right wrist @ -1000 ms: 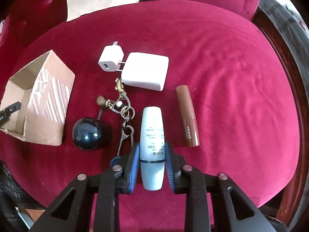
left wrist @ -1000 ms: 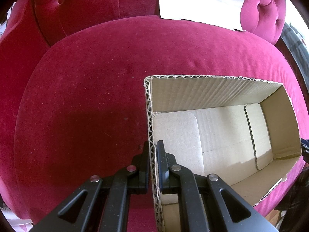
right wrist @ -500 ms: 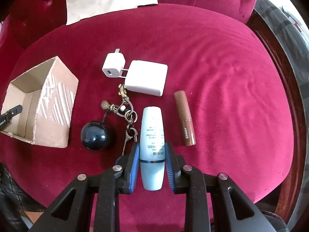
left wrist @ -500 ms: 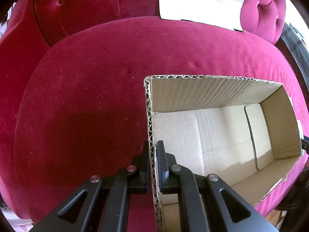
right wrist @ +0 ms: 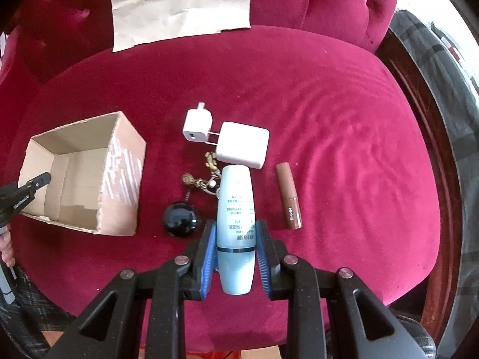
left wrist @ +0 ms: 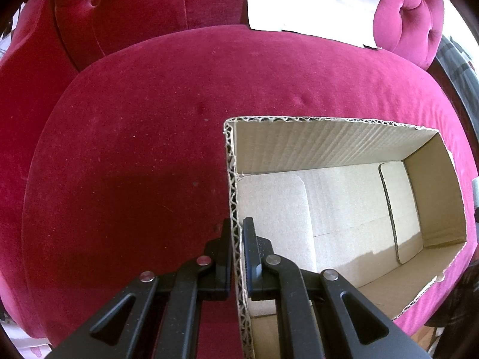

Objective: Organize rigid objects
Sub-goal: 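Carry the lotion bottle with the right tool over the box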

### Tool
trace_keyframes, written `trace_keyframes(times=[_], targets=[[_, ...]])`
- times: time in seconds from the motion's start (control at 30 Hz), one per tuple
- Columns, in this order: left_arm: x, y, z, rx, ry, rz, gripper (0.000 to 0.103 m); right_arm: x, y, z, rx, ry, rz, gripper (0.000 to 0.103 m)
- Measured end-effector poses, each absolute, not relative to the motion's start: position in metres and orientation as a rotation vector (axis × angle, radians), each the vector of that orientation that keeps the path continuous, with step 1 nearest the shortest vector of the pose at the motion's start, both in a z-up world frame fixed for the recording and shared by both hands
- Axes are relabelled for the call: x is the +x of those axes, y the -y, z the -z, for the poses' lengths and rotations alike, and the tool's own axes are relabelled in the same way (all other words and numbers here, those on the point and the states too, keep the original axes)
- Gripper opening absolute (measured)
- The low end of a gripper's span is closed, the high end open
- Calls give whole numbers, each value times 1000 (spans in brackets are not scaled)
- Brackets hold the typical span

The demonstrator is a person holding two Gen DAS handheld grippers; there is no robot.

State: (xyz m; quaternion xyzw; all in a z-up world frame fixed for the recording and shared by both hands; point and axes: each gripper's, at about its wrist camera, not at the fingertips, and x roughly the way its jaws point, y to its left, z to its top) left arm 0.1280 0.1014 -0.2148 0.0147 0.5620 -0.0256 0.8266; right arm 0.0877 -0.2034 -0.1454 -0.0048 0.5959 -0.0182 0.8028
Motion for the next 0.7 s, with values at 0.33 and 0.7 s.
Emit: trace_keyframes(times=[0.33, 0.7], targets=[[130, -105, 214, 11, -1200, 53, 6, 91, 173, 124, -32, -1258, 5, 27], [131, -110, 215, 3, -1196, 52, 6, 99, 118, 109, -56, -1247, -68, 27]])
